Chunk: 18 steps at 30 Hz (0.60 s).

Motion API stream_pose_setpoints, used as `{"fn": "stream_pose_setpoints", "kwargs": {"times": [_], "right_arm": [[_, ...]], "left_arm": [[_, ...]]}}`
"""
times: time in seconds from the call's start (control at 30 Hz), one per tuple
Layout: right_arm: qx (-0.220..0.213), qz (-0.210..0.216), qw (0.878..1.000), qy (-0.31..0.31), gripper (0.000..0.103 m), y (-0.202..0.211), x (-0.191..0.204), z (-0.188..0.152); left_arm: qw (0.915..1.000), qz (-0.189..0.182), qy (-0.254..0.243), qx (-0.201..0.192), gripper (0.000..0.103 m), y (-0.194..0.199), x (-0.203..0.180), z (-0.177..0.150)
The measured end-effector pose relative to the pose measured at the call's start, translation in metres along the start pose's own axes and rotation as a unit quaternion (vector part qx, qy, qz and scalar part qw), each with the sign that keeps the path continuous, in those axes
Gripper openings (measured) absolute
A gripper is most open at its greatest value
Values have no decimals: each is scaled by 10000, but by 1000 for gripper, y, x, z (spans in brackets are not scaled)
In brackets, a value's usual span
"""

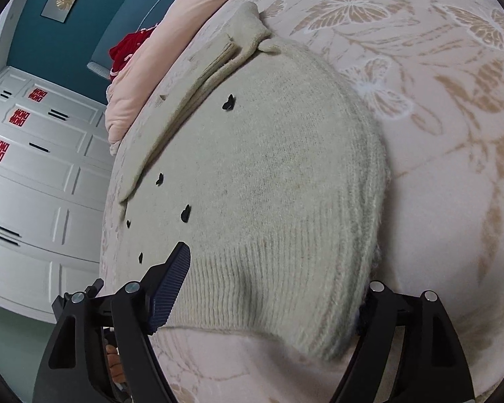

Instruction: Fold small clothes

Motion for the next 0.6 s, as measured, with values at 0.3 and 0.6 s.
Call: {"fn": "stream_pose_setpoints", "kwargs": {"times": [0.3, 0.6], "right_arm": [[-608, 435, 9942, 767, 7, 57, 42, 18], [-28, 249, 9897, 1412, 6, 137, 34, -49]], "left_arm": [[9967, -652, 274, 407, 6, 35, -26, -1], [9937, -403, -438, 953, 6, 128, -15, -65]]}}
Point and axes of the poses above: each gripper's, at about its wrist camera, not at the fingertips, and y roughly against the way its jaws point, x to its left, z to its top, the point moved 5 cm from there along -y, roughly the way its jaws point, and after that the axes turned 7 degrees about y, right-handed, at the moved point
